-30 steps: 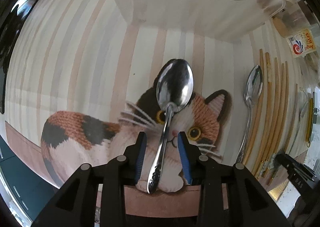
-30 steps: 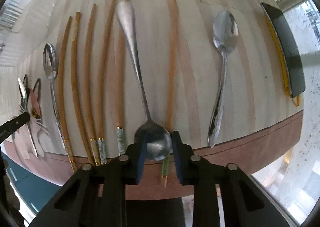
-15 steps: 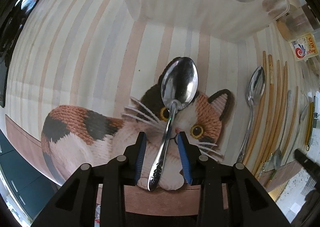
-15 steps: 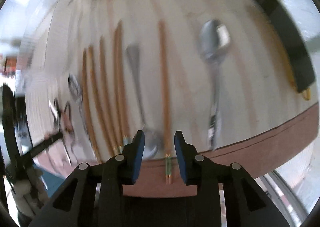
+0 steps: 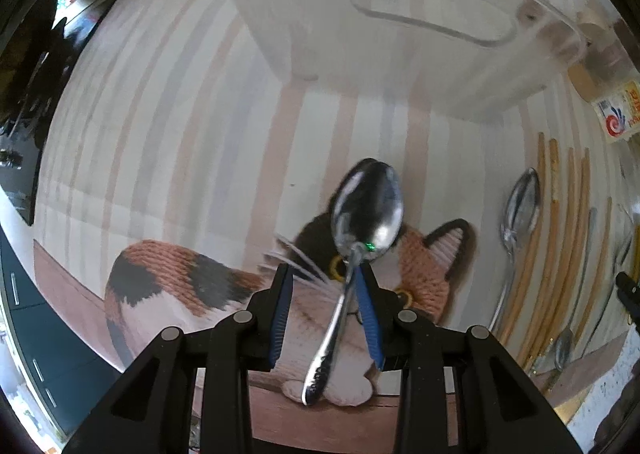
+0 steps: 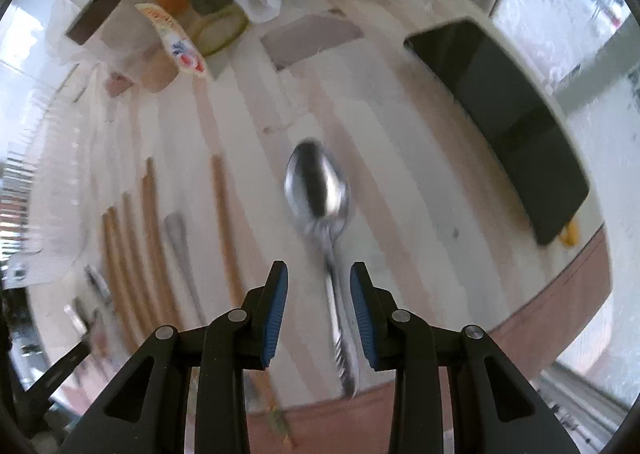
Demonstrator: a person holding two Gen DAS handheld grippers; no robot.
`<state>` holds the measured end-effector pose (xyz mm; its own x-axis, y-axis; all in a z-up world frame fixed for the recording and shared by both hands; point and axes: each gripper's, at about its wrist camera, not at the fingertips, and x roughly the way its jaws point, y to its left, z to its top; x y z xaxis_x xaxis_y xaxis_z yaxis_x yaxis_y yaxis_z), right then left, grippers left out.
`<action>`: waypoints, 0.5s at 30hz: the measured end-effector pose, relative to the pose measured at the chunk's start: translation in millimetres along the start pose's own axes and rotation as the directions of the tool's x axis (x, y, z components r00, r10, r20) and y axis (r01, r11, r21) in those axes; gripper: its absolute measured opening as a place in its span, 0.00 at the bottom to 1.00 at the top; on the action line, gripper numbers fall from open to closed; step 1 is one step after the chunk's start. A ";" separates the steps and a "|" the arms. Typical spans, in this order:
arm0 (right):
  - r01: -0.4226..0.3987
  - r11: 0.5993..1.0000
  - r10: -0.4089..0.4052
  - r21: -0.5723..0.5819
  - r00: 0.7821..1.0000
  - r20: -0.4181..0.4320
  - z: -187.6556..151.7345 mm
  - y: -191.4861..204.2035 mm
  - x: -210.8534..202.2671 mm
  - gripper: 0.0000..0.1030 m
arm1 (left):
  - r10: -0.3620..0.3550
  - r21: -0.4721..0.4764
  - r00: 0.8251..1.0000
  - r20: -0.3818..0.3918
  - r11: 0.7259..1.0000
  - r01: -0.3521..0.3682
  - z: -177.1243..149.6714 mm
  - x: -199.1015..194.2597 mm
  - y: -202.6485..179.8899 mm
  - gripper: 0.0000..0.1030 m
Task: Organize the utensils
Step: 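Grasp the small steel spoon among the chopsticks with the right gripper while the left holds its spoon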
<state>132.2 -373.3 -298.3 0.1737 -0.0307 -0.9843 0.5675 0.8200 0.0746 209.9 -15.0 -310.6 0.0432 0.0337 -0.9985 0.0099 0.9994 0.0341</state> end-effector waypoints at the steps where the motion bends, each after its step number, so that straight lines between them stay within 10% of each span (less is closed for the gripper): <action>1: 0.036 0.999 -0.035 -0.009 0.999 0.024 4.3 0.8 1.5 0.33 | -0.001 -0.004 1.000 0.000 1.000 0.001 1.0 -0.7 2.9 0.30; 7: 0.115 0.992 -0.112 -0.047 0.991 0.069 12.5 18.0 13.3 0.33 | 0.007 -0.015 1.000 0.003 1.000 -0.007 -13.7 -1.9 23.3 0.30; 15: 0.110 0.993 -0.105 -0.041 0.990 0.099 16.6 25.7 5.3 0.08 | -0.060 -0.039 0.998 -0.023 0.997 0.059 -26.4 -10.6 45.8 0.30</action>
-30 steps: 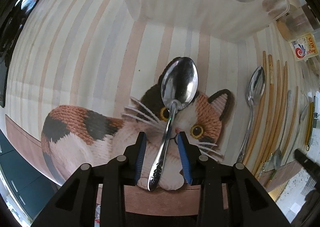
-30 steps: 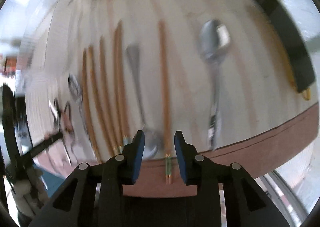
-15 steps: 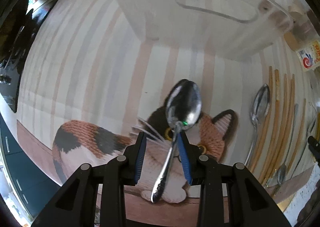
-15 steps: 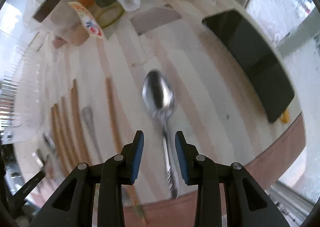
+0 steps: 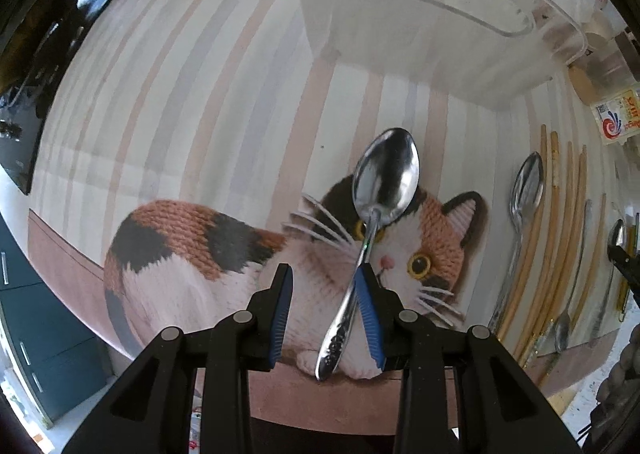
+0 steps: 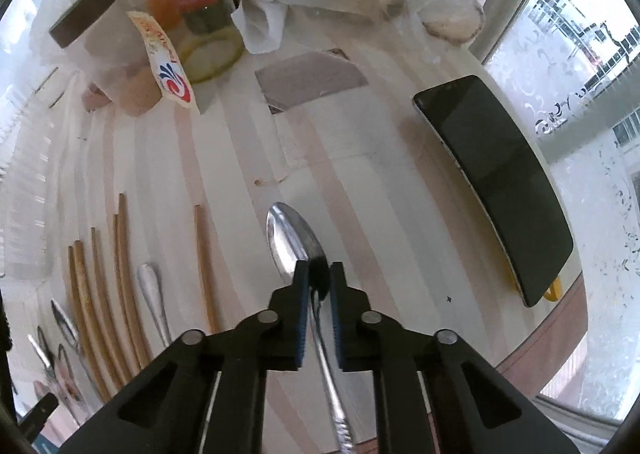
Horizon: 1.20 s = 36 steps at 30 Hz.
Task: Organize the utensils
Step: 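Grasp the small steel spoon among the chopsticks with the right gripper while the left holds its spoon, then carry both spoons into the clear plastic tray and open both grippers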
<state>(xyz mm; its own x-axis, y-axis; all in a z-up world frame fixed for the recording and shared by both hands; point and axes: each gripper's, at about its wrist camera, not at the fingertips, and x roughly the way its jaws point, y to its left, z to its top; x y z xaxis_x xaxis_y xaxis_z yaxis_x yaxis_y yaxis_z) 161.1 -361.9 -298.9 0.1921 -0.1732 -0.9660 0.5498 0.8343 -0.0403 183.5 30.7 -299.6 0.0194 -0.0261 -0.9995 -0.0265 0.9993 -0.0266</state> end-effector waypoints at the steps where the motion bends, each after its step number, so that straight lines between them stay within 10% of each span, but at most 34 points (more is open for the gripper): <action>1: -0.017 1.000 0.017 -0.004 1.000 -0.004 0.5 -2.2 -2.5 0.06 | -0.007 0.003 1.000 -0.005 1.000 0.007 -3.4 1.8 0.8 0.30; 13: -0.115 0.993 0.113 -0.016 0.991 -0.074 -17.9 -24.4 -16.6 0.03 | 0.031 0.106 0.998 0.057 0.994 -0.037 31.8 10.4 -31.3 0.34; 19: -0.110 0.994 0.108 -0.021 0.991 -0.078 -17.1 -15.0 -11.6 0.03 | 0.047 0.143 0.996 0.079 0.988 -0.057 37.7 6.3 -39.5 0.09; 36: -0.191 0.982 0.190 -0.002 0.981 -0.026 -22.2 -6.9 -39.6 0.03 | 0.006 0.102 0.987 0.162 0.995 -0.023 3.2 -47.9 -22.9 0.01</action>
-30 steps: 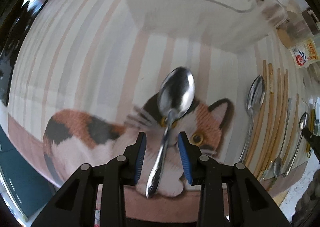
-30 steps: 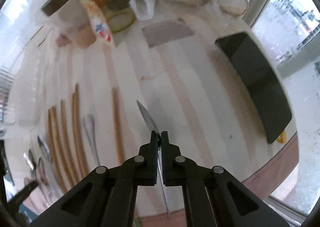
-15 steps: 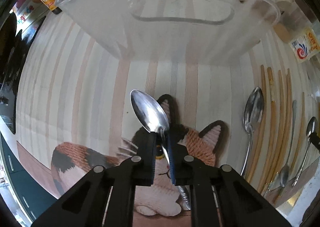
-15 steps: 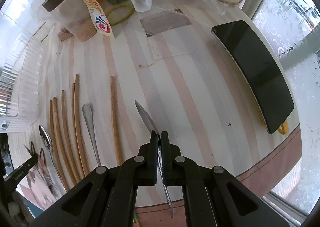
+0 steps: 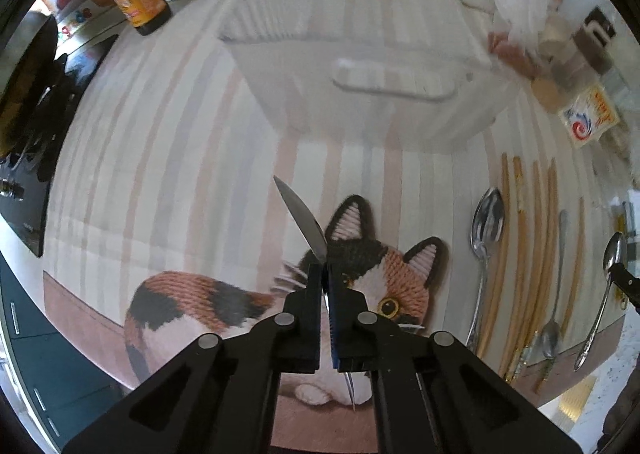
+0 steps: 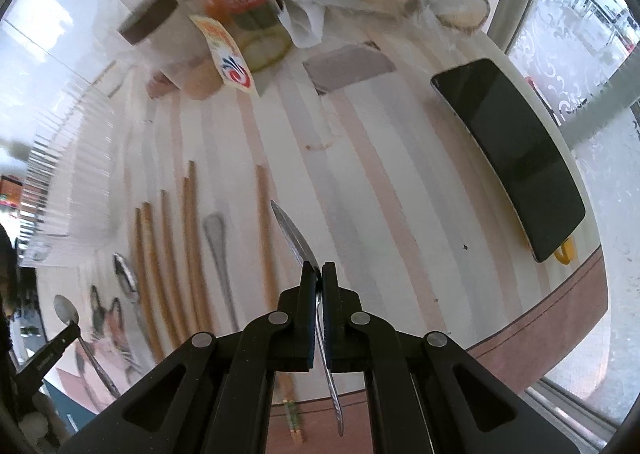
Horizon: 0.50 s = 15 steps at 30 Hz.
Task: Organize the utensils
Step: 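Carry both spoons into the clear plastic tray and open both grippers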
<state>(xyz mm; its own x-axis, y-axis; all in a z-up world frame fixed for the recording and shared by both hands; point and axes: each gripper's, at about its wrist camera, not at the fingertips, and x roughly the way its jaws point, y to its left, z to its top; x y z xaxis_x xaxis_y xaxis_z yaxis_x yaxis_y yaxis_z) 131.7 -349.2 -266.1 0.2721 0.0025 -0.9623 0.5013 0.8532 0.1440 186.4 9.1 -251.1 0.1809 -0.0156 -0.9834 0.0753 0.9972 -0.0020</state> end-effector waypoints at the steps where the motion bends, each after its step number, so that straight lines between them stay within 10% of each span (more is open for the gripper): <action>1: -0.010 1.000 0.010 0.001 1.000 0.007 0.6 1.2 -3.7 0.03 | -0.002 -0.006 1.000 0.006 1.000 0.002 2.5 -7.2 9.8 0.01; 15: -0.126 0.992 0.127 -0.026 0.989 0.075 14.4 26.0 -50.1 0.03 | -0.029 -0.037 0.989 0.146 0.999 0.035 29.3 -66.8 20.4 0.01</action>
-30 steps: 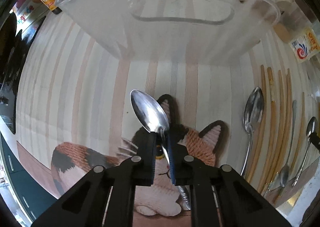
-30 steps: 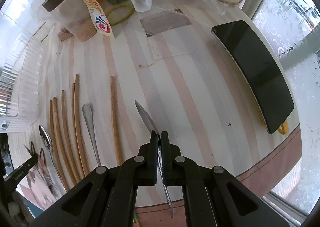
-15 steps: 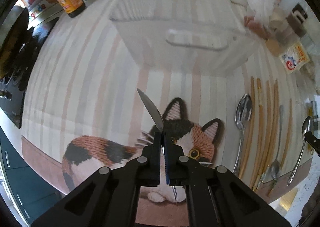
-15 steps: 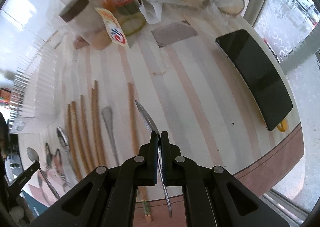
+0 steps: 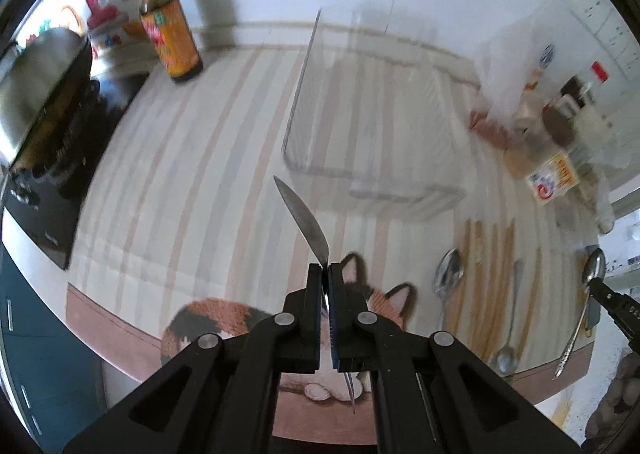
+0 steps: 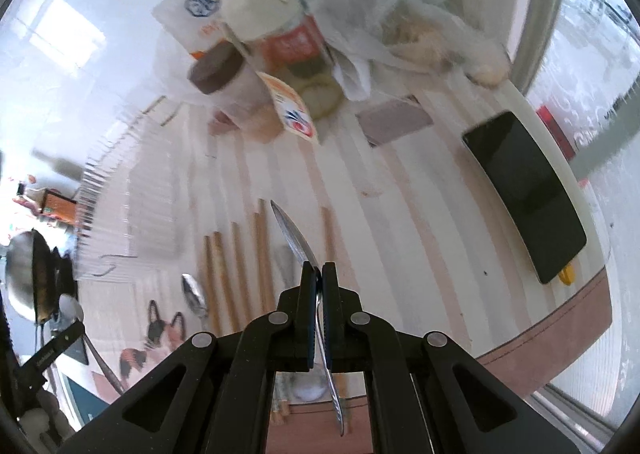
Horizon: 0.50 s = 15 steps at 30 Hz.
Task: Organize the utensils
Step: 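Carry both spoons into the clear plastic tray and open both grippers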
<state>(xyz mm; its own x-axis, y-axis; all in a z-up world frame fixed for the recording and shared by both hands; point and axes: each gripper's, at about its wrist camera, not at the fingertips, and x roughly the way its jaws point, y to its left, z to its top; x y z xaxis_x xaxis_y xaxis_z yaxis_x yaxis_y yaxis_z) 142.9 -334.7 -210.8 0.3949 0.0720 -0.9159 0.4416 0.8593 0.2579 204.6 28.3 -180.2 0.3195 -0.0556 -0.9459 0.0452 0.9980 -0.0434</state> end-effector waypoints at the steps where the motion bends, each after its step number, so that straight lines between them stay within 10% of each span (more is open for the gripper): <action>1: -0.007 1.000 0.007 -0.013 1.000 0.008 3.0 6.7 -4.4 0.03 | 0.003 0.007 1.000 0.015 1.000 -0.003 5.5 -2.9 -2.5 0.01; 15: -0.140 0.983 0.147 -0.119 0.988 0.053 59.4 139.2 -15.1 0.03 | -0.045 0.001 0.992 0.122 0.999 0.046 91.3 -46.7 -16.1 0.01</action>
<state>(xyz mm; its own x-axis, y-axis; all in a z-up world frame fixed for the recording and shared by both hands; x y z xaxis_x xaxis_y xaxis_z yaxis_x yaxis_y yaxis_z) 246.2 -246.2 -142.8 0.4979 0.1709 -0.8502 0.2830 0.8947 0.3456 275.3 12.2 -105.9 0.4301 -0.1039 -0.8968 0.0604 0.9944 -0.0863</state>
